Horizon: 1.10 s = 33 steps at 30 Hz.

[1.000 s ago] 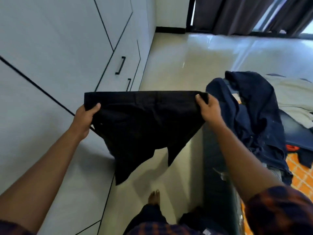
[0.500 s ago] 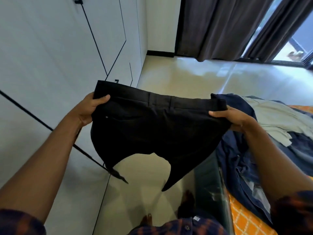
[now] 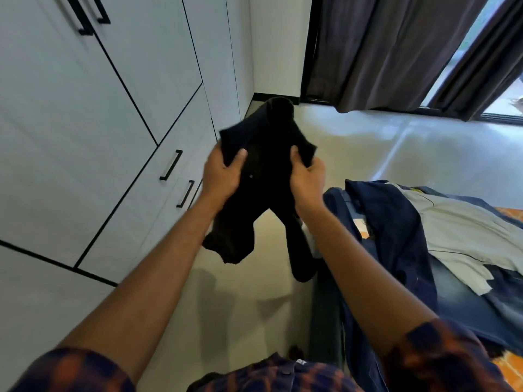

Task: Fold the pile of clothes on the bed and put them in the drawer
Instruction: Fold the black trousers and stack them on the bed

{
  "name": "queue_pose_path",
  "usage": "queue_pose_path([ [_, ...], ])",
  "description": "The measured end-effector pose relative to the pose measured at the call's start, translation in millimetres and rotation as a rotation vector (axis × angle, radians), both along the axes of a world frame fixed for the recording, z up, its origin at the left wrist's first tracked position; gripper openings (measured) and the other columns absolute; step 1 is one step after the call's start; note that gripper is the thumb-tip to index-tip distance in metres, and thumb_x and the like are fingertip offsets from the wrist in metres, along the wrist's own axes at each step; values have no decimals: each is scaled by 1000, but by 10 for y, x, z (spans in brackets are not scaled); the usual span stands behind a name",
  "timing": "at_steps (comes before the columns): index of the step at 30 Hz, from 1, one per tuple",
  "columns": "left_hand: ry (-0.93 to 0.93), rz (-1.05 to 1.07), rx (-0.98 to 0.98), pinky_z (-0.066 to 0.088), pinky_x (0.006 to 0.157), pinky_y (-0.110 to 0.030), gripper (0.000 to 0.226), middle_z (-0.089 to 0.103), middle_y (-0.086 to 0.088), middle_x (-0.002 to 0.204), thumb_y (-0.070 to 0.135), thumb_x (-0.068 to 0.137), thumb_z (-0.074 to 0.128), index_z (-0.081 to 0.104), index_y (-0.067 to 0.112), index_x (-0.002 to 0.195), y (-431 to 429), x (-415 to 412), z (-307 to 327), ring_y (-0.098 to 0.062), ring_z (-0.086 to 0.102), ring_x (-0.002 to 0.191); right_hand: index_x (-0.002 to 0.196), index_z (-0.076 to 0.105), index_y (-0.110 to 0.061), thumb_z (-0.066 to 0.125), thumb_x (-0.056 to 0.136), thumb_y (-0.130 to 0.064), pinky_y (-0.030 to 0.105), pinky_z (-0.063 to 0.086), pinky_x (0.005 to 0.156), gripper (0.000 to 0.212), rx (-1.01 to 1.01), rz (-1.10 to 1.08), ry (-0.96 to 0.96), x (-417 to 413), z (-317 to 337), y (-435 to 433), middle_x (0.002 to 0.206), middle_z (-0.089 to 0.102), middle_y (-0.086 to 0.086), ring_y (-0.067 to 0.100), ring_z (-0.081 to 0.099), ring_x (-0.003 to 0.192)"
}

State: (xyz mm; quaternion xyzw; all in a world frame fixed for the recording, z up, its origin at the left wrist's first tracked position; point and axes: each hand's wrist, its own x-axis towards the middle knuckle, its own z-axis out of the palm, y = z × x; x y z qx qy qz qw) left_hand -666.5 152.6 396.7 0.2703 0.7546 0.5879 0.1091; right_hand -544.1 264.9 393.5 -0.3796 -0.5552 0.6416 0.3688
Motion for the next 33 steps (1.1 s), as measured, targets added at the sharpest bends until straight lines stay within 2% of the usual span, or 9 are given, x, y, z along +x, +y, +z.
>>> queue_pose_path([
  [2,35,-33,-61,50,91,-22,40,64,7,115,23,96,64,56,17,135,200,277,-19,-11,62,108,88,68,-24,56,104,-26,16,53,62,20,46,19,11,-83,-20,-29,83,72,-7,-3,68,70],
  [8,51,-27,-103,50,84,-19,33,63,18,99,20,96,62,59,24,129,537,588,-62,-4,62,94,104,70,-13,50,106,-32,46,59,86,27,77,-3,9,-132,-92,24,95,75,2,17,72,91],
  [12,76,-132,-143,47,76,-7,31,62,26,94,15,95,61,61,27,124,654,635,-51,10,60,87,110,69,-15,50,106,-35,42,61,85,28,23,-52,-7,-49,-64,173,96,75,2,15,73,89],
  [18,-86,-315,-47,59,85,-27,29,71,8,107,14,97,57,61,29,122,865,638,6,-5,69,96,104,68,-20,60,96,-45,29,57,79,27,150,114,-34,94,7,341,106,66,15,18,70,92],
  [20,-99,-355,-38,60,87,-33,33,72,4,107,12,96,58,62,24,126,908,605,18,-7,69,98,98,63,-33,70,92,-39,27,55,83,11,237,145,-117,136,40,333,109,60,13,15,66,95],
  [22,-162,-476,-30,59,90,-35,44,72,0,112,6,89,60,60,20,131,908,541,-1,-12,70,103,94,58,-38,74,90,-31,30,56,87,18,240,117,-125,157,63,330,111,60,14,17,66,99],
  [27,-538,-781,34,55,92,-37,54,66,-15,125,-13,84,52,54,5,136,825,278,-102,-28,66,115,102,65,-24,59,101,-17,35,56,80,9,65,-35,-127,136,56,418,98,71,10,16,71,88],
  [30,-686,-522,53,50,79,-32,51,70,-7,116,-6,88,53,55,15,135,803,92,-157,-19,66,102,114,68,-7,57,101,-14,33,59,73,18,-238,-89,116,175,-13,404,98,76,11,22,74,87],
  [33,-516,-373,-10,47,88,-35,66,57,-7,128,-1,82,64,47,28,140,729,-224,-324,-20,57,113,109,72,-2,64,85,-14,39,59,77,28,-429,-62,280,343,-21,411,104,74,18,34,72,92],
])
